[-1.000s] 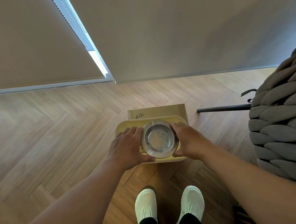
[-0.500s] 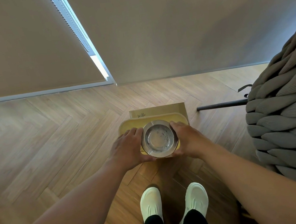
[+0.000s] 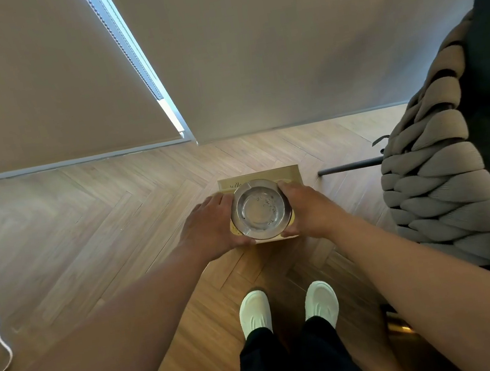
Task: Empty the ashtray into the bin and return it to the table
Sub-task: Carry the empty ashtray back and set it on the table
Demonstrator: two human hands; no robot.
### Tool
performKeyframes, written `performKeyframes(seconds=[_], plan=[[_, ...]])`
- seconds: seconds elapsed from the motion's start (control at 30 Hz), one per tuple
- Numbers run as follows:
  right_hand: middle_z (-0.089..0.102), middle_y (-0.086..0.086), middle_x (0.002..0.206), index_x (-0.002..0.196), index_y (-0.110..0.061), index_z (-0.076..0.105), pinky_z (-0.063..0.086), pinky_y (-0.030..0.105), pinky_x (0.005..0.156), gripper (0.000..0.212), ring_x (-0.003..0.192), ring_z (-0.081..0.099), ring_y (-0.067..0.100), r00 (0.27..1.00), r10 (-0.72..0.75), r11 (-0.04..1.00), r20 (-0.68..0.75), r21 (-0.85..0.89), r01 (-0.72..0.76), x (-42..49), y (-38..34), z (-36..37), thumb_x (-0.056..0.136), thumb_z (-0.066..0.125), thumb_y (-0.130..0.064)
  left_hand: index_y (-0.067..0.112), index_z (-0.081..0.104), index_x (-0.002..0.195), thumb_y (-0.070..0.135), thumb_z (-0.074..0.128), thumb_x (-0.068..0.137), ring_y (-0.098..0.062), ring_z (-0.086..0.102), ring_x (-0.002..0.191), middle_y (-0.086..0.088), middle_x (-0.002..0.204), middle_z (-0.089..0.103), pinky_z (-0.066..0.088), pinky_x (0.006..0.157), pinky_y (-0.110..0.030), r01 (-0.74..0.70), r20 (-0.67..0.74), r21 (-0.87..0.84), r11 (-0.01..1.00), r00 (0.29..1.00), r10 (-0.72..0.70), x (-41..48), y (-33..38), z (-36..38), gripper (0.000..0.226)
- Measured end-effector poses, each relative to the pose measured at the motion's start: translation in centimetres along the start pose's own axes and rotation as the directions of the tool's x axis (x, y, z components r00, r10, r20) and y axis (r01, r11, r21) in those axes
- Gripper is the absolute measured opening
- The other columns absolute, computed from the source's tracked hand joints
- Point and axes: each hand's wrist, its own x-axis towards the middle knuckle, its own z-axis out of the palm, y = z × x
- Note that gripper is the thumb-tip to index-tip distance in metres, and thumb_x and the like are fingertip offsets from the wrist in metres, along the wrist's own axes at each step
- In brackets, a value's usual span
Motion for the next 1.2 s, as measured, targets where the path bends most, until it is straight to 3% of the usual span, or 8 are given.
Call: performKeyframes(seconds=[0.33, 0.57, 0.9, 1.2], plan=[[0.058, 0.002, 0.126, 0.129, -0.023, 0.043, 0.054, 0.045, 0.095, 0.087, 0.111, 0.06, 0.023, 1.0, 0.025, 0.998, 0.003, 0.049, -0.025, -6.4, -4.1, -3.5, 0.058, 0.093, -0.031, 0.025, 0.044, 0.13, 0.075, 0.075, 0.052, -0.02, 0.058, 0.108, 0.001, 0.126, 0.059, 0.048, 0.087, -0.036, -0.011, 0.0, 0.011, 1.0, 1.0, 0.011, -5.1, 2.7, -6.1, 0.098], [0.057, 0.003, 0.121, 0.125, -0.02, 0.044, 0.055, 0.044, 0.093, 0.084, 0.108, 0.059, 0.022, 0.998, 0.057, 0.994, 0.011, 0.093, -0.058, -13.6, -8.7, -5.8, 0.058, 0.094, -0.029, 0.021, 0.044, 0.131, 0.077, 0.073, 0.052, -0.021, 0.058, 0.108, -0.001, 0.126, 0.059, 0.048, 0.087, -0.036, -0.066, 0.038, 0.029, 0.997, 0.997, 0.065, -11.1, 5.2, -11.8, 0.101], [0.055, -0.003, 0.112, 0.119, -0.027, 0.044, 0.055, 0.04, 0.088, 0.081, 0.099, 0.056, 0.016, 0.992, 0.052, 0.997, -0.111, 0.07, -0.044, -22.4, -13.2, -10.3, 0.056, 0.093, -0.035, 0.025, 0.044, 0.128, 0.074, 0.075, 0.053, -0.019, 0.056, 0.105, 0.003, 0.121, 0.058, 0.047, 0.085, -0.035, -0.116, -0.021, -0.028, 0.993, 0.993, 0.115, -17.9, 9.6, -19.1, 0.095], [0.056, -0.002, 0.119, 0.125, -0.025, 0.043, 0.055, 0.045, 0.091, 0.084, 0.107, 0.057, 0.02, 0.986, 0.122, 0.99, -0.111, 0.083, -0.113, -28.1, -14.4, -6.7, 0.058, 0.093, -0.034, 0.026, 0.042, 0.129, 0.068, 0.078, 0.052, -0.02, 0.056, 0.105, 0.002, 0.123, 0.058, 0.043, 0.082, -0.034, -0.175, 0.004, -0.071, 0.982, 0.984, 0.176, -23.0, 10.2, -17.6, 0.095]])
